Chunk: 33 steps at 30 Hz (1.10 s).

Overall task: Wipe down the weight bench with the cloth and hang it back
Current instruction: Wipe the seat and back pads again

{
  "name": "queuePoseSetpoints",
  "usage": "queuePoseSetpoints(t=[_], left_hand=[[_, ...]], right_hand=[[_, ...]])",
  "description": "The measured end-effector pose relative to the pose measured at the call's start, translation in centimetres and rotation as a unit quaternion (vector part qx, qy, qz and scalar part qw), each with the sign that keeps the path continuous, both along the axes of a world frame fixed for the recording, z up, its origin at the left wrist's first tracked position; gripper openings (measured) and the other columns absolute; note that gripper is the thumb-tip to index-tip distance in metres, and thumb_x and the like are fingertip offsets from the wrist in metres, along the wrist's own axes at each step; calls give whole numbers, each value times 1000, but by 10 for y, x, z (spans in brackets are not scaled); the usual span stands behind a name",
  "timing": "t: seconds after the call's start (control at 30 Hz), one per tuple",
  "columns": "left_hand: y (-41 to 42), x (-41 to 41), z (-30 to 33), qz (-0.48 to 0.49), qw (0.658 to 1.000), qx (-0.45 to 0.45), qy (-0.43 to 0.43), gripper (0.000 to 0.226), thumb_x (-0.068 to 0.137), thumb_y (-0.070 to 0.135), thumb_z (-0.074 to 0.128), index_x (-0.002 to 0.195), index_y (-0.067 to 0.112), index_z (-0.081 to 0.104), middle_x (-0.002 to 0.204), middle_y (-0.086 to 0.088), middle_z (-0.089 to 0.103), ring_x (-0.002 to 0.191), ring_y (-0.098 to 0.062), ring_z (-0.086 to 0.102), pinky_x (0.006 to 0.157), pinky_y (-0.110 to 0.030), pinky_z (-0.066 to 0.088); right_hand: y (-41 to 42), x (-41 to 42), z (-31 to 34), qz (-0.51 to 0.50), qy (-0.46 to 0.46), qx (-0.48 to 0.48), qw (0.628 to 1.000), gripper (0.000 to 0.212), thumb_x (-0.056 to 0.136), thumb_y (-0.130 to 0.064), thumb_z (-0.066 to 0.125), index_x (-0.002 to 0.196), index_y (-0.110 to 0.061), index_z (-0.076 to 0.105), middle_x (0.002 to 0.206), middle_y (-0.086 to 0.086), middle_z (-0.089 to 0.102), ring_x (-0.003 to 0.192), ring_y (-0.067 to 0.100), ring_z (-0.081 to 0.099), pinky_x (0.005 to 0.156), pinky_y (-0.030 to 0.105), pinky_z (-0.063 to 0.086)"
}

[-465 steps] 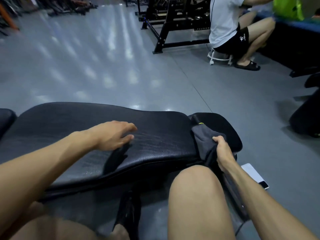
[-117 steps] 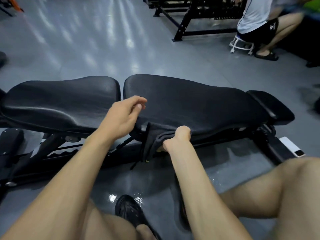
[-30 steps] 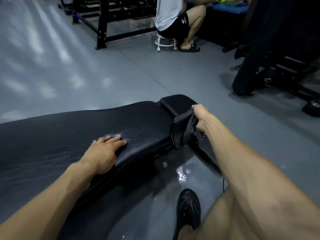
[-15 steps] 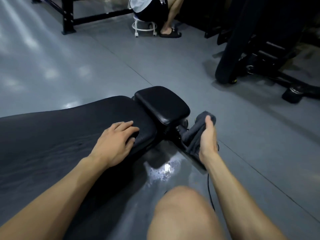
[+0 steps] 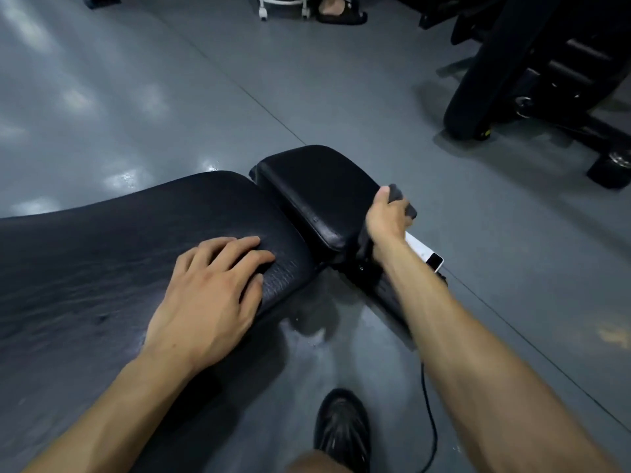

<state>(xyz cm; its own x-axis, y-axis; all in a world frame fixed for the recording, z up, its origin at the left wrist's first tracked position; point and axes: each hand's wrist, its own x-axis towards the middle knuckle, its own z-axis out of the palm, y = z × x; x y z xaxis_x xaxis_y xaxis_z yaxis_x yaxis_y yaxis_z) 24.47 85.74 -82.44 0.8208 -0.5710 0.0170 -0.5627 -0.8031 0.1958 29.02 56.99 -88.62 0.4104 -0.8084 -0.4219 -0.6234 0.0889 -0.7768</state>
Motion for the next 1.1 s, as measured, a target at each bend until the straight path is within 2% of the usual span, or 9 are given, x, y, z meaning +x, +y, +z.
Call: queuePoseSetpoints(t=[0.07, 0.13, 0.23, 0.33, 0.5, 0.7, 0.77, 0.9, 1.1], left_hand=[[-1, 1, 0, 2, 1000, 6, -2, 41, 100, 42, 36, 133, 37, 58, 148, 15, 52, 134, -20, 45, 110, -42, 33], [-2, 3, -3, -5, 1000, 11, -5, 40, 100, 41, 37, 134, 37, 58, 149, 14, 52, 134, -21, 45, 110, -43, 34], [-1, -1, -2, 2, 1000, 20, -15, 39, 100, 40, 38, 134, 36, 58, 148, 13, 52, 134, -21, 45, 110, -42, 34], [-2, 1, -4, 3, 1000, 19, -15, 39, 99, 39, 39, 133, 37, 57, 148, 14, 52, 134, -21, 45, 110, -42, 34], [-3, 1, -4, 6, 1000, 18, -19, 37, 99, 39, 41, 133, 38, 57, 148, 15, 52, 134, -21, 46, 110, -41, 34], [-3, 1, -5, 5, 999, 23, -25, 38, 100, 40, 39, 134, 38, 57, 148, 14, 52, 135, -21, 45, 111, -41, 34], [-3, 1, -6, 3, 999, 24, -23, 39, 101, 40, 39, 135, 38, 57, 149, 14, 52, 136, -20, 45, 111, -40, 34], [-1, 1, -6, 10, 999, 20, -23, 39, 101, 40, 40, 135, 38, 58, 149, 14, 52, 136, -21, 45, 111, -41, 35], [-2, 1, -2, 16, 1000, 16, -7, 37, 100, 41, 39, 133, 41, 56, 149, 18, 51, 137, -19, 43, 112, -39, 33]], right_hand=[[-31, 7, -1, 62, 5, -32, 998, 57, 106, -46, 30, 148, -8, 39, 151, 20, 41, 133, 36, 47, 109, 42, 35], [-30, 2, -1, 136, 5, -94, 986, 47, 106, -45, 31, 131, -9, 47, 136, 16, 50, 123, 31, 52, 102, 41, 39], [0, -45, -15, 244, -21, -194, 950, 53, 106, -50, 32, 150, -21, 38, 165, 11, 23, 148, 34, 28, 121, 47, 24], [-3, -56, -14, 315, -5, -239, 919, 52, 106, -52, 33, 154, -32, 37, 172, 3, 5, 156, 36, 1, 125, 49, 7], [-19, 33, 20, 372, 86, -285, 879, 59, 105, -53, 24, 151, -20, 43, 168, 4, 25, 153, 38, 17, 123, 57, 9], [36, -36, 17, 590, -11, -354, 726, 70, 97, -72, 13, 159, -42, 22, 171, -14, 0, 157, 18, -13, 125, 46, -10], [26, -38, 22, 616, -2, -316, 722, 69, 94, -75, 7, 158, -50, 12, 168, -24, -7, 155, 12, -19, 124, 49, -15], [13, -18, 21, 606, 60, -377, 698, 58, 97, -75, 12, 152, -63, 1, 166, -26, -16, 154, 29, -24, 114, 70, -16], [31, 86, 22, 544, 106, -329, 764, 66, 95, -76, 22, 157, -53, 13, 172, -10, -2, 155, 41, -13, 110, 80, -8]])
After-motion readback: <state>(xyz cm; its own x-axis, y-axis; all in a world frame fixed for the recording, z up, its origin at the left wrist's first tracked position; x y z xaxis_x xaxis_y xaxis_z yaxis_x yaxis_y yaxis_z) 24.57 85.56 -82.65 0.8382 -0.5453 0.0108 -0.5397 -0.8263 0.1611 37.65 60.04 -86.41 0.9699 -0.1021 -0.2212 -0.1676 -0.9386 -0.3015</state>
